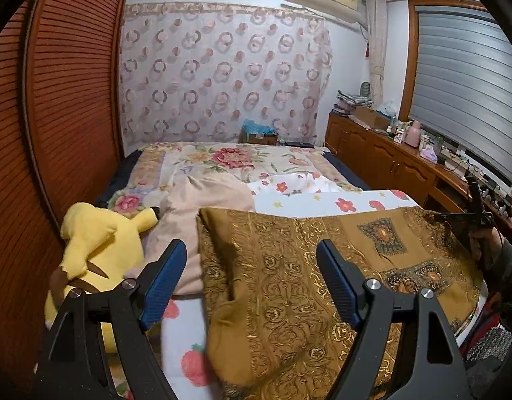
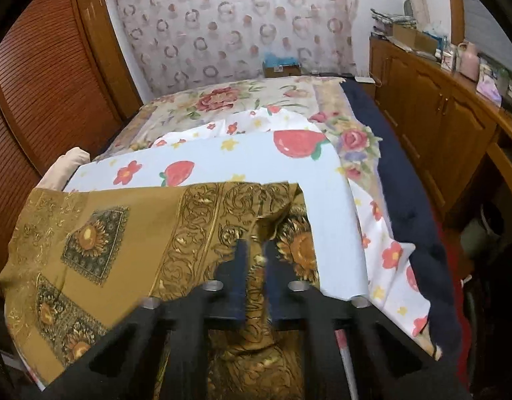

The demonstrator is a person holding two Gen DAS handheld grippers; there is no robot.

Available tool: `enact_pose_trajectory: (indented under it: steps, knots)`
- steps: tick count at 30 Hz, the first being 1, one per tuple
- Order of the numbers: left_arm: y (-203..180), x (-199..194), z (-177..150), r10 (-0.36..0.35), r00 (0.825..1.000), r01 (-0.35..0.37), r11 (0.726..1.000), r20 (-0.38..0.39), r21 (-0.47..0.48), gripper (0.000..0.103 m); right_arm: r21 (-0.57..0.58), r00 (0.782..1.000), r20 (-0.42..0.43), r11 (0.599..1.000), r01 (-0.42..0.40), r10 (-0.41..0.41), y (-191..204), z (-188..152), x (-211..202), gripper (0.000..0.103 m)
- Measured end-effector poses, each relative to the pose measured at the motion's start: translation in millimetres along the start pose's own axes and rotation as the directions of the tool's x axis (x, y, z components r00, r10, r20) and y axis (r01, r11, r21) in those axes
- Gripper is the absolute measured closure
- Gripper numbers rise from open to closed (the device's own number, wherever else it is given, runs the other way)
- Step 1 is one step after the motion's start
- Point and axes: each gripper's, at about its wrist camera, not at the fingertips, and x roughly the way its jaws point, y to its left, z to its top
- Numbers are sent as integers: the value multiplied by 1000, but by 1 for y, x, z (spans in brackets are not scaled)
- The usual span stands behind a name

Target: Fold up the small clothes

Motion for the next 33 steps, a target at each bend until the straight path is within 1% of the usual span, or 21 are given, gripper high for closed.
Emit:
enact_pose_trajectory:
  steps: [5, 7, 8, 9, 10, 11, 13, 14, 15, 17, 19, 20, 21, 24, 26, 33]
  knots:
    - [0, 16, -19, -5, 999, 4, 1000, -49, -17, 22, 31, 997, -27, 996, 78, -77, -9, -11, -10, 97]
    - [3, 21, -28, 0, 998, -2, 1000, -70, -30, 22, 30, 996, -25, 996, 90, -89, -8, -11, -8, 97]
    - [4, 24, -34, 0, 996, -3, 999, -84, -38, 22, 27, 995, -28, 995, 95, -94, -6, -11, -7, 94]
    - [4, 26, -37, 0, 995, -4, 999, -96, -40, 22, 17, 992, -25, 992, 126, -126, -3, -10, -6, 87]
    - [5, 28, -41, 3, 994, -7, 999, -110, -39, 22, 4, 990, -12, 990, 141, -141, 0, -9, -7, 84]
    - [5, 31, -46, 10, 992, -15, 999, -125, -35, 22, -9, 991, 1, 991, 137, -137, 4, -9, -6, 82]
    - [6, 34, -52, 15, 990, -20, 999, -142, -33, 22, -32, 994, 25, 993, 111, -111, 14, -10, -10, 81]
    - [6, 35, -54, 18, 988, -23, 999, -151, -35, 22, -87, 995, 46, 992, 95, -91, 20, -12, -13, 74]
    - [7, 36, -57, 20, 987, -27, 999, -159, -37, 22, -104, 994, 59, 990, 99, -94, 26, -14, -16, 64]
    - [9, 38, -63, 28, 984, -36, 999, -175, -41, 22, -135, 995, 75, 988, 76, -66, 35, -21, -20, 57]
    - [12, 40, -67, 35, 981, -44, 998, -189, -45, 22, -163, 996, 76, 985, 56, -44, 42, -29, -22, 53]
    - [13, 41, -70, 39, 980, -49, 998, -196, -46, 22, -174, 997, 77, 984, 43, -30, 46, -33, -22, 49]
    - [15, 42, -71, 42, 979, -52, 998, -199, -46, 22, -186, 997, 76, 982, 32, -19, 49, -37, -21, 48]
    - [18, 44, -75, 48, 976, -60, 997, -214, -51, 22, -202, 997, 61, 978, 53, -41, 49, -45, -13, 48]
    - [20, 45, -78, 47, 973, -61, 996, -227, -58, 22, -190, 998, 48, 980, 55, -46, 44, -49, -12, 48]
    - [24, 48, -82, 47, 969, -64, 996, -243, -63, 22, -182, 999, 22, 982, 53, -50, 41, -49, -3, 48]
